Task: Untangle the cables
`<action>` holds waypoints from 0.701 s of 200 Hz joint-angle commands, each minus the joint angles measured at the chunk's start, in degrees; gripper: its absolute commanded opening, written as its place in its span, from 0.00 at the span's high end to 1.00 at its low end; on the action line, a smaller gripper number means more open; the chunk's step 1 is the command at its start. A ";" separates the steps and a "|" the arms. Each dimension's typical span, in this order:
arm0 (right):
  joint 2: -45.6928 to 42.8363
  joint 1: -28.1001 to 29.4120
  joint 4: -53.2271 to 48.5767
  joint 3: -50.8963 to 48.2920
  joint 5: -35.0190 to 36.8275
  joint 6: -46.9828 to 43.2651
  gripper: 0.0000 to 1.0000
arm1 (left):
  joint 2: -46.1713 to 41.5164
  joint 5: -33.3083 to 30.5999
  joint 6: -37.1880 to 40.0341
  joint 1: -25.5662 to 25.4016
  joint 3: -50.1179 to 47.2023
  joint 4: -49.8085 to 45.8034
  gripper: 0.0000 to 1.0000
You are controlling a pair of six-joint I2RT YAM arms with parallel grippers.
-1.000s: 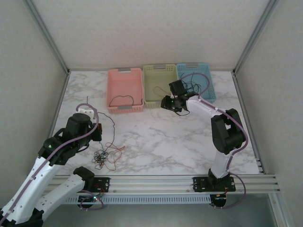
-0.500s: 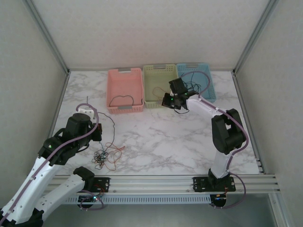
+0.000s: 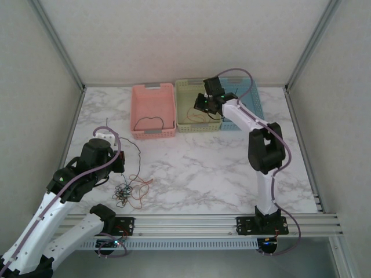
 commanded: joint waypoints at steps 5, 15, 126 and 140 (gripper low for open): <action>2.77 -0.11 -3.72 3.80 1.04 -0.59 1.00 | 0.16 1.13 1.04 0.56 -0.95 1.15 1.00; 1.63 -0.05 -2.13 2.58 0.57 -0.89 1.00 | 0.21 1.17 1.04 0.56 -0.95 1.11 1.00; -38.11 4.14 17.45 -36.93 -6.05 -8.41 0.52 | -0.69 12.80 0.05 0.56 0.50 4.39 1.00; -42.49 4.84 20.70 -43.05 -7.65 -7.63 0.49 | -0.87 20.38 -2.51 0.56 0.56 8.48 1.00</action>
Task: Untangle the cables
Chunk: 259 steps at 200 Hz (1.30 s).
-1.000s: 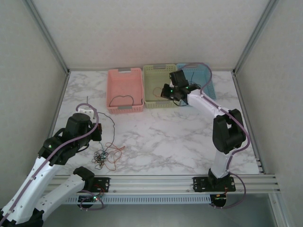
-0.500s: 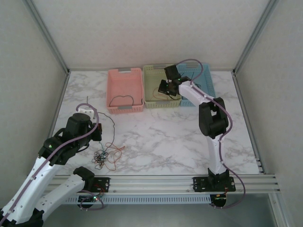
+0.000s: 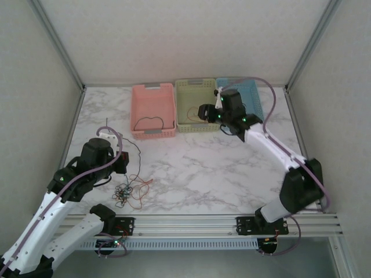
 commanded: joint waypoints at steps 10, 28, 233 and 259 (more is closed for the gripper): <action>-7.23 1.79 9.40 -12.31 -5.46 -0.23 0.49 | -0.35 17.36 -5.18 0.42 0.91 10.02 1.00; -8.23 3.35 10.62 -16.22 -8.30 1.64 0.48 | 0.45 24.16 -8.05 0.17 0.91 15.41 1.00; 8.43 20.93 6.06 -18.69 -3.98 8.69 0.47 | -1.54 1.22 -21.55 -2.04 -15.47 11.19 1.00; 8.98 21.70 2.30 -17.10 -3.37 8.96 0.47 | -1.71 0.95 -21.37 -2.06 -15.61 10.89 1.00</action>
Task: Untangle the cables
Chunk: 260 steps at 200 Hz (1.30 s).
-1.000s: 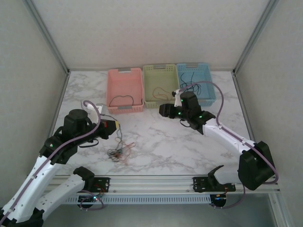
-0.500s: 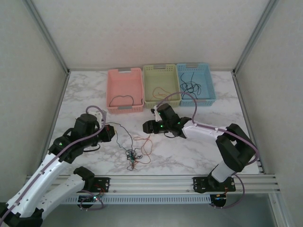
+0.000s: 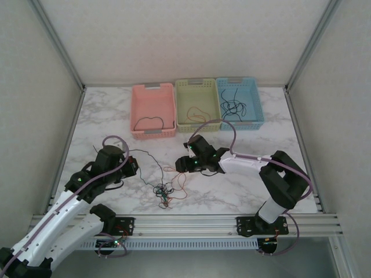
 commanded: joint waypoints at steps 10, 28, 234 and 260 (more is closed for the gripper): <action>-0.79 1.23 -4.53 1.04 1.56 1.75 0.47 | -0.84 -0.45 -1.15 -0.51 -0.79 0.42 1.00; -1.06 1.21 -8.05 2.12 3.52 1.81 0.47 | -0.91 -0.53 -1.15 -0.51 -0.88 0.48 1.00; -22.82 -15.18 -27.02 7.12 21.50 -5.41 1.00 | 0.41 -18.33 10.25 0.04 21.33 -13.68 1.00; -28.56 -23.58 -33.23 3.97 36.91 -7.72 1.00 | -1.52 -29.08 14.71 0.11 29.26 -21.21 1.00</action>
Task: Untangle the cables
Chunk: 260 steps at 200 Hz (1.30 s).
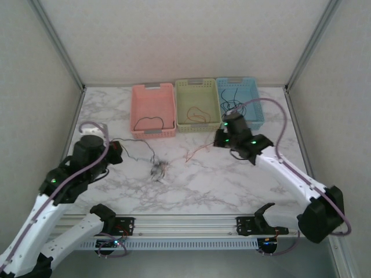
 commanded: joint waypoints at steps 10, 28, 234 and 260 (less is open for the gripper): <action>-5.13 -9.73 -12.12 -4.56 18.97 -2.81 1.00 | -2.86 -16.87 7.68 0.09 8.63 -12.51 1.00; -6.37 -14.44 -12.38 -6.28 22.96 0.15 1.00 | -3.86 -21.50 9.42 0.11 12.08 -15.34 1.00; -4.19 -20.39 -4.33 -5.36 -15.18 -1.80 0.91 | 1.62 19.98 6.14 0.09 7.19 1.98 1.00; -3.56 -17.09 -5.57 -8.03 -11.65 -3.04 0.49 | 2.84 21.03 5.09 0.09 8.50 3.14 1.00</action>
